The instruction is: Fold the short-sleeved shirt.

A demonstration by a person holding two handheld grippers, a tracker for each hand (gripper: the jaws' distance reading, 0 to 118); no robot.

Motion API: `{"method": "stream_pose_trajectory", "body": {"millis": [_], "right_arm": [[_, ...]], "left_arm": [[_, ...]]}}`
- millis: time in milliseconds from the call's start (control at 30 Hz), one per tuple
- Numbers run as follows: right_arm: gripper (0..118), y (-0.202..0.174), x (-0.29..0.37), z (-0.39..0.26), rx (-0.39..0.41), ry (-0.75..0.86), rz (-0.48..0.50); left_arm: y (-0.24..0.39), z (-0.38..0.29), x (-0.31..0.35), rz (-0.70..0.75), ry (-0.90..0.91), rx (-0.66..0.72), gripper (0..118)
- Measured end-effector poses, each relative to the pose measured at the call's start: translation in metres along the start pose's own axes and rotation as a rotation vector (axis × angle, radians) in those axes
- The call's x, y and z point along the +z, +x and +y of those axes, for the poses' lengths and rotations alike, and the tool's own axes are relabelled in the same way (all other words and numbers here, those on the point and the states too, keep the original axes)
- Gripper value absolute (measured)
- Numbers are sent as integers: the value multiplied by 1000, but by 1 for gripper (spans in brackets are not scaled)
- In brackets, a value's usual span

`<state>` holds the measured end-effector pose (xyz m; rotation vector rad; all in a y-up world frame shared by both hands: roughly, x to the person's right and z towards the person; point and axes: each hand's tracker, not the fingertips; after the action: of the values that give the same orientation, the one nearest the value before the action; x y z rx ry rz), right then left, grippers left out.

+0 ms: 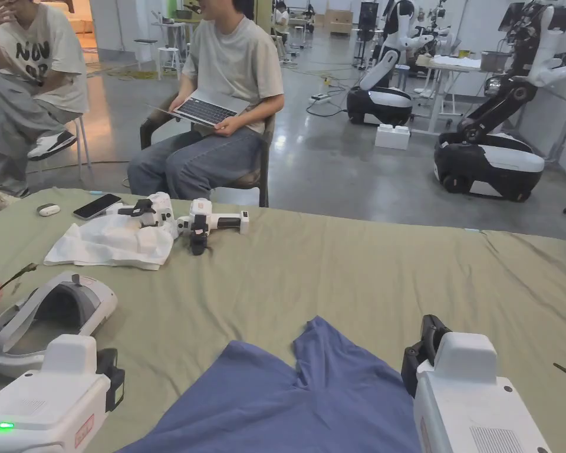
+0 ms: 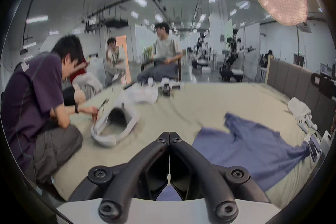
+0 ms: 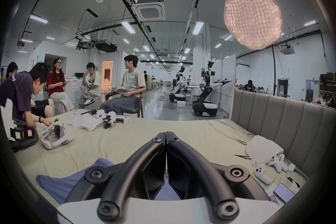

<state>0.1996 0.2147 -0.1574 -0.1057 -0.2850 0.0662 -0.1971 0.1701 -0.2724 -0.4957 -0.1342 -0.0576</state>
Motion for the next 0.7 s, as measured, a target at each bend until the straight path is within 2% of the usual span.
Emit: {"method": "stream_pose_trajectory", "body": {"millis": [200,267,333,367,533,700], "right_arm": [[0,-4,-6,-21,20,-87,28],[0,-4,-9,-28,23,-112,34],[0,-5,-11,-34,27,-133,35],[0,-5,-12,-36,29,-146,38],[0,-4,-14,-46,40,-188,44],[0,-3,-18,-55,51,-223,47]], "left_arm": [[-60,-45,-40,4,-315,138,3],[-74,-56,-52,-1,-386,188,27],[-81,-64,-62,3,-449,218,59],[-85,-68,-67,0,-476,241,64],[-93,-86,-91,4,-577,324,70],[-74,-102,-102,9,-648,289,67]]}}
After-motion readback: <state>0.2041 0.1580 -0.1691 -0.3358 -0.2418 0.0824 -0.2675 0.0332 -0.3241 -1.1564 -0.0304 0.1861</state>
